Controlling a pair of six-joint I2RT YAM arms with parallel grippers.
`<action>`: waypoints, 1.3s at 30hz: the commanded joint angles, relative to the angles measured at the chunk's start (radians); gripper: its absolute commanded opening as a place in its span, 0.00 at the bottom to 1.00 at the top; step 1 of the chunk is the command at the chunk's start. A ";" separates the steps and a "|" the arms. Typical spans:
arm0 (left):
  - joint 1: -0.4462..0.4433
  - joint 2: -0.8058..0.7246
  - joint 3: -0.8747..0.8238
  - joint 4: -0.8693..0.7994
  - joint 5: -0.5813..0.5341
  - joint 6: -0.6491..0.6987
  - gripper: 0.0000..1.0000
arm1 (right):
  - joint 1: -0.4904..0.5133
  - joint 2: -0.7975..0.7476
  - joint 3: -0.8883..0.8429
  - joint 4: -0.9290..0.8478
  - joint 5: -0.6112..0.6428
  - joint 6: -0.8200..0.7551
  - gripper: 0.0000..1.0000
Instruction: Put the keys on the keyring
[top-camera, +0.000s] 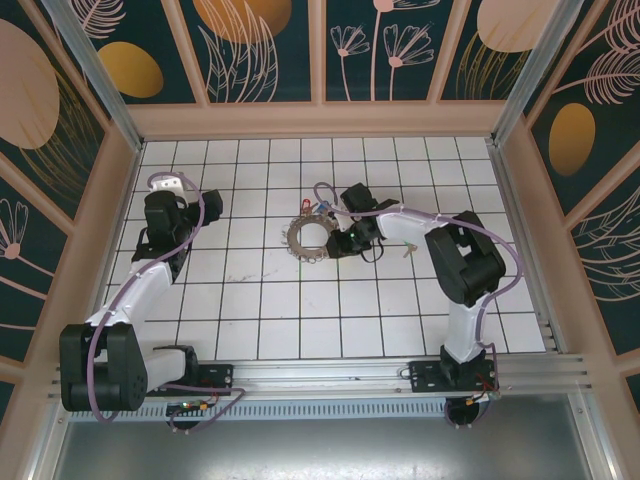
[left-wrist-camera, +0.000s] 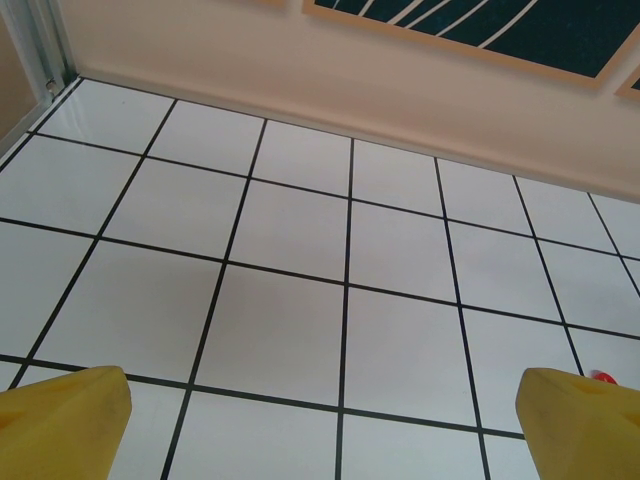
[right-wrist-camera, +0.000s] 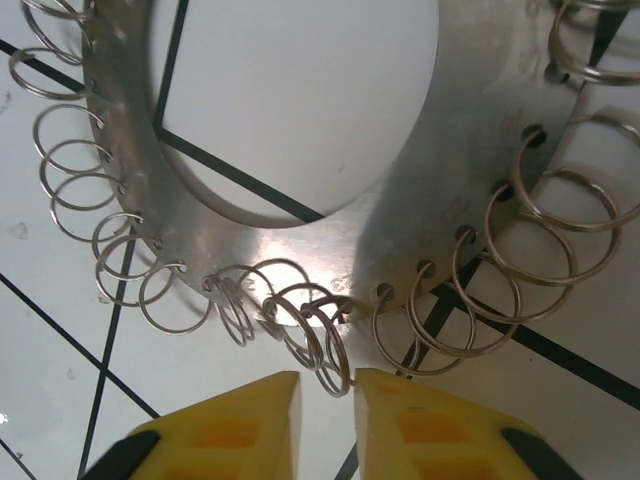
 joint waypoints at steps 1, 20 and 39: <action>-0.006 0.005 -0.002 0.026 -0.007 -0.011 0.99 | -0.009 0.006 -0.016 0.000 -0.025 0.015 0.25; -0.006 0.013 -0.009 0.043 0.031 -0.003 0.99 | -0.013 -0.044 -0.103 0.195 -0.141 0.011 0.13; -0.037 -0.059 -0.086 0.114 0.072 0.004 0.93 | 0.083 -0.152 -0.124 0.251 -0.053 -0.078 0.28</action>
